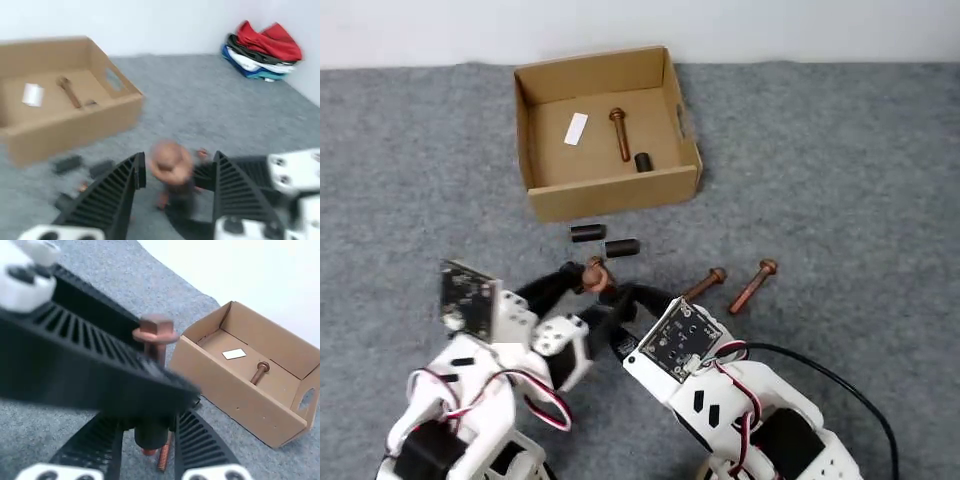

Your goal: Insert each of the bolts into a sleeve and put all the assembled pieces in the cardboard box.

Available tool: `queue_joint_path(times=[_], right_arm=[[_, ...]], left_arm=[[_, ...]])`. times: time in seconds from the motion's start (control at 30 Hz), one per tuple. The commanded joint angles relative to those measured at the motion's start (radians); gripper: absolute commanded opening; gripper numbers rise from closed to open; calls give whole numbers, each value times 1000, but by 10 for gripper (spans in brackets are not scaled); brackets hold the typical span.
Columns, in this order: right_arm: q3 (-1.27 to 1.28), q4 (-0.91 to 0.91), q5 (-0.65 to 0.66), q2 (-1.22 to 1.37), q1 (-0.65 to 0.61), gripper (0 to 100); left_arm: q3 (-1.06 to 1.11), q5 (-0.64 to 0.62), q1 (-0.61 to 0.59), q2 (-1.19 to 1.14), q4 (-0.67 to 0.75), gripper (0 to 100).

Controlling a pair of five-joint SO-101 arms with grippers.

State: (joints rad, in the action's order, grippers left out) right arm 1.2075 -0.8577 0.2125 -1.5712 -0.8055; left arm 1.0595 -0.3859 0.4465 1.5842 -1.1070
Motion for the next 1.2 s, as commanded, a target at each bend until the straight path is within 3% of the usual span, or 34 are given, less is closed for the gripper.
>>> queue_joint_path(times=[0.0,0.33,0.5,0.63,0.87,1.17], right_arm=[[-18,24,9,-5,4,8],[-5,25,5,-5,5,8],[-18,16,-103,-2,96,8],[-89,-41,-206,50,205,8],[-413,-110,-364,417,338,8],[-887,-70,-387,943,361,8]], left_arm=[[-82,41,-54,5,-3,214],[-159,43,-58,6,-8,202],[-189,71,-77,12,-6,6],[-136,146,-222,14,-2,3],[58,239,-499,14,-3,4],[409,253,-545,14,100,4]])
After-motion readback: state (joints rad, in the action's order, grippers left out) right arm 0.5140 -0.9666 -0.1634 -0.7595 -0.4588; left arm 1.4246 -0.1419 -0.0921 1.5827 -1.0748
